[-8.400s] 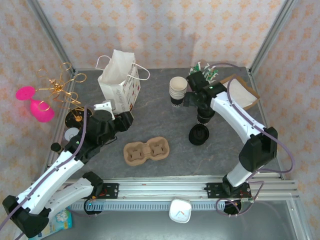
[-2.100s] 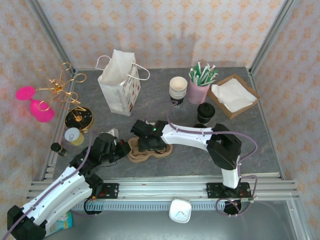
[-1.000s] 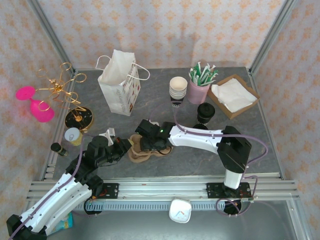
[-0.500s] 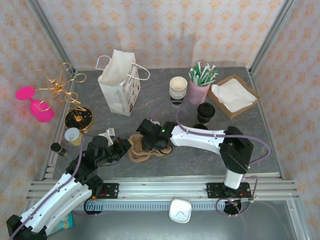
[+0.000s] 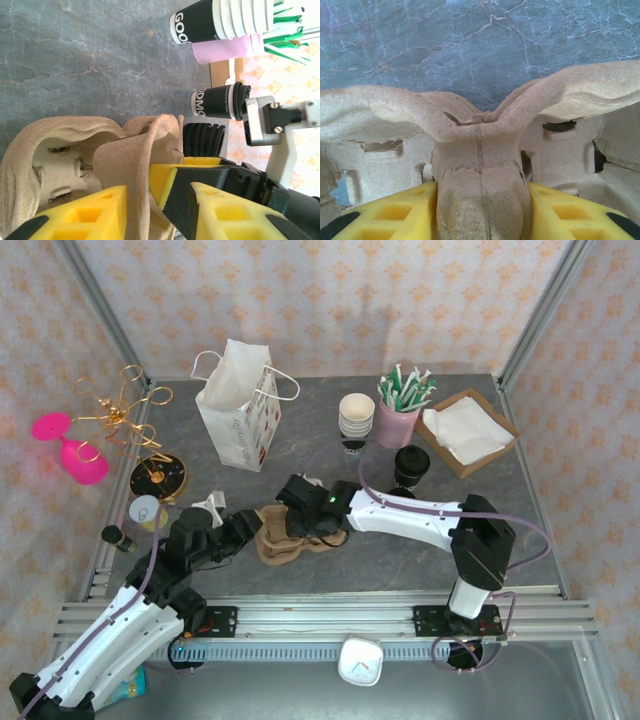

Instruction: Pack the takeout coffee

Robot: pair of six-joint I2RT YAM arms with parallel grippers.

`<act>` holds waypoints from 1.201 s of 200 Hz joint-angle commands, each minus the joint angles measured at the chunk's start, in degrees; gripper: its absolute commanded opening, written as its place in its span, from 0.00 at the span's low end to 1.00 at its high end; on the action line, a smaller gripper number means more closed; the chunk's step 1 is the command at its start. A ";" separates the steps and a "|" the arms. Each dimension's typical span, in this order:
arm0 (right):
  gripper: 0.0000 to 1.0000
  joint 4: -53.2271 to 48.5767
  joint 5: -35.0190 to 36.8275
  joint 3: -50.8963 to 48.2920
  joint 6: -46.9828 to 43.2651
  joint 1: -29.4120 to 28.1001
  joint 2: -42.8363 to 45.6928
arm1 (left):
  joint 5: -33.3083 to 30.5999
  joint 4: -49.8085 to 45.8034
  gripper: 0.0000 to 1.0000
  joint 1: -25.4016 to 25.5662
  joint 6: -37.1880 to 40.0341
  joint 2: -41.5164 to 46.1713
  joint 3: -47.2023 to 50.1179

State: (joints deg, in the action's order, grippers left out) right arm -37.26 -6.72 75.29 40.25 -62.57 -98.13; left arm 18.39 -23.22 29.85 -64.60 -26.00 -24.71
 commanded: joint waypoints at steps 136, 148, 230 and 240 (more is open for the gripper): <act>0.44 -8.99 8.11 2.83 -2.22 4.10 12.63 | -6.70 -12.26 0.55 -0.61 5.11 -5.59 -2.04; 0.44 -9.65 8.59 3.19 -2.49 4.44 13.19 | -5.67 -11.41 0.57 -0.40 5.44 -7.02 -0.89; 0.44 -10.42 9.51 3.91 -3.64 6.30 15.81 | -0.65 8.12 0.57 2.91 -2.54 -10.92 9.45; 0.44 -10.79 9.77 4.16 -3.77 6.47 15.85 | -0.46 10.44 0.56 3.11 -3.92 -11.26 10.40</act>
State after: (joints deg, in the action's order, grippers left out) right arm -46.33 0.32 77.08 37.36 -56.40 -84.40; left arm 16.10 -22.61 32.23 -64.14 -37.17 -16.38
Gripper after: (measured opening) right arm 0.437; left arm 0.574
